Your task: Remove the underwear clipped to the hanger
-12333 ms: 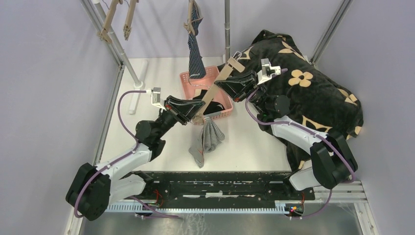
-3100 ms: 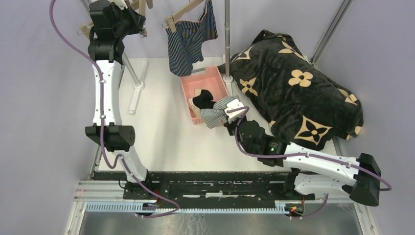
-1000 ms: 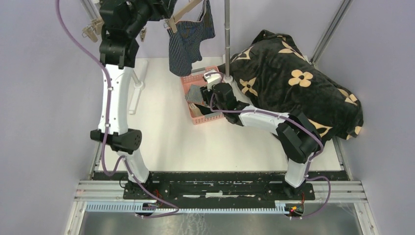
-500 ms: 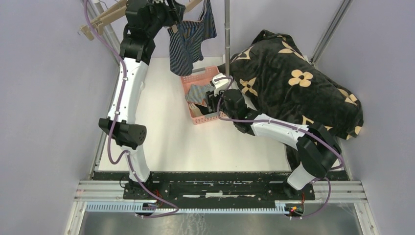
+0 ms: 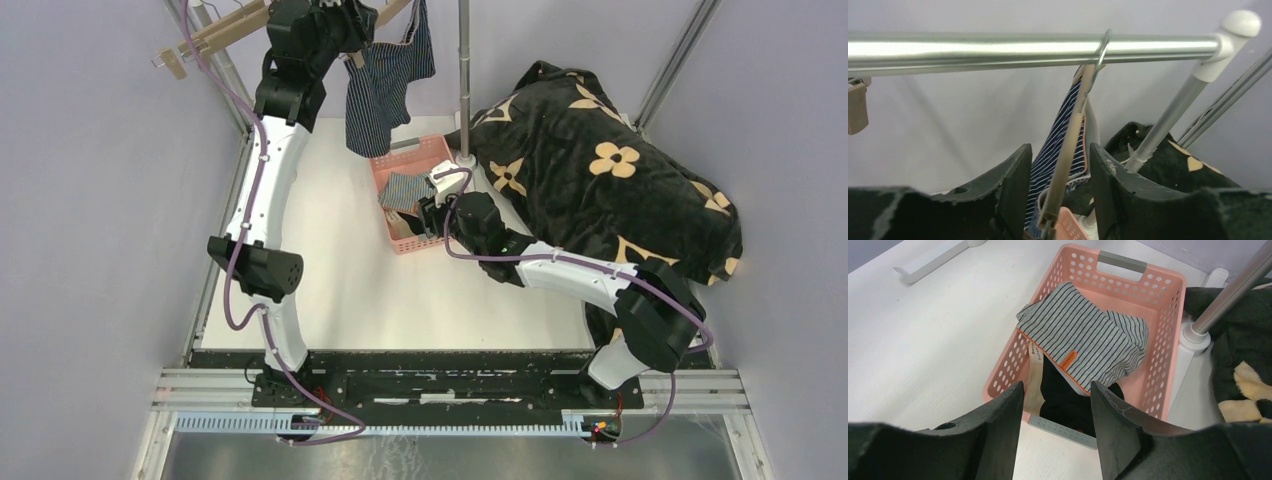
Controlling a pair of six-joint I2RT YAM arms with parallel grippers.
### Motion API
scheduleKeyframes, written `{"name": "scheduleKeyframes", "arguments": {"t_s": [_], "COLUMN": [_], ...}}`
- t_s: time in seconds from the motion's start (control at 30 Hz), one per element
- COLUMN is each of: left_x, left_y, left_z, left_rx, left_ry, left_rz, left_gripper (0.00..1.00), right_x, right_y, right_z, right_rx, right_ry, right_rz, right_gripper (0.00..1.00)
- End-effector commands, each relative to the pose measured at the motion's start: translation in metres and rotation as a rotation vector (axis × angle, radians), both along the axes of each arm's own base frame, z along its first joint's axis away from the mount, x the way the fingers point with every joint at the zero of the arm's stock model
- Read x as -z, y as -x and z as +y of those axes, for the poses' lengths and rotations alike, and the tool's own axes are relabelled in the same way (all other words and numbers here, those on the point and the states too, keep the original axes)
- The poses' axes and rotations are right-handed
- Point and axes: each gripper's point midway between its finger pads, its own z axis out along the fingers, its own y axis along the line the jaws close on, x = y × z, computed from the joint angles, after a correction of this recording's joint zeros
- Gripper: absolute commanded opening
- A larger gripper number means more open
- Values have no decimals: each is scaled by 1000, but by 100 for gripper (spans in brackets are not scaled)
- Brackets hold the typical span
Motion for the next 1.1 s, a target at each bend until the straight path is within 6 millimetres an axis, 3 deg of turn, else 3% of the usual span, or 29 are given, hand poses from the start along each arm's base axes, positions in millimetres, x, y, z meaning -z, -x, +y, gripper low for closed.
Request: {"name": "scheduleKeyframes", "arguments": {"t_s": [0.0,0.2,0.37,0.53,0.9,1.0,1.07], "left_x": [5,17,26,33,55,57,60], "left_y": [-12,-19,-23,-25,-34,-36,-38], "left_z": [2,-1,-5,-6,-8,-11,-11], "left_rx": [-35,-30,-21,-18,-14,-7,-9], "left_ry": [-49,-69,-76,-85,-100,-100,-99], "left_rz": [-21,-2,14,27,72,74,77], "left_gripper": [49,40,40,28,37,30,18], "right_x": [-29,-35,-38,-40,-51,-50,-50], "right_y": [2,6,8,9,16,17,17], "right_z": [-4,-4,-3,-4,-8,-10,-11], "right_rx": [10,-1,-8,-7,-16,-13,-11], "right_ry": [-47,-54,-56,-58,-75,-70,-70], "right_rz": [-70,-83,-91,-96,-128,-133,-134], "right_gripper": [59,59,60,60,61,61,61]}}
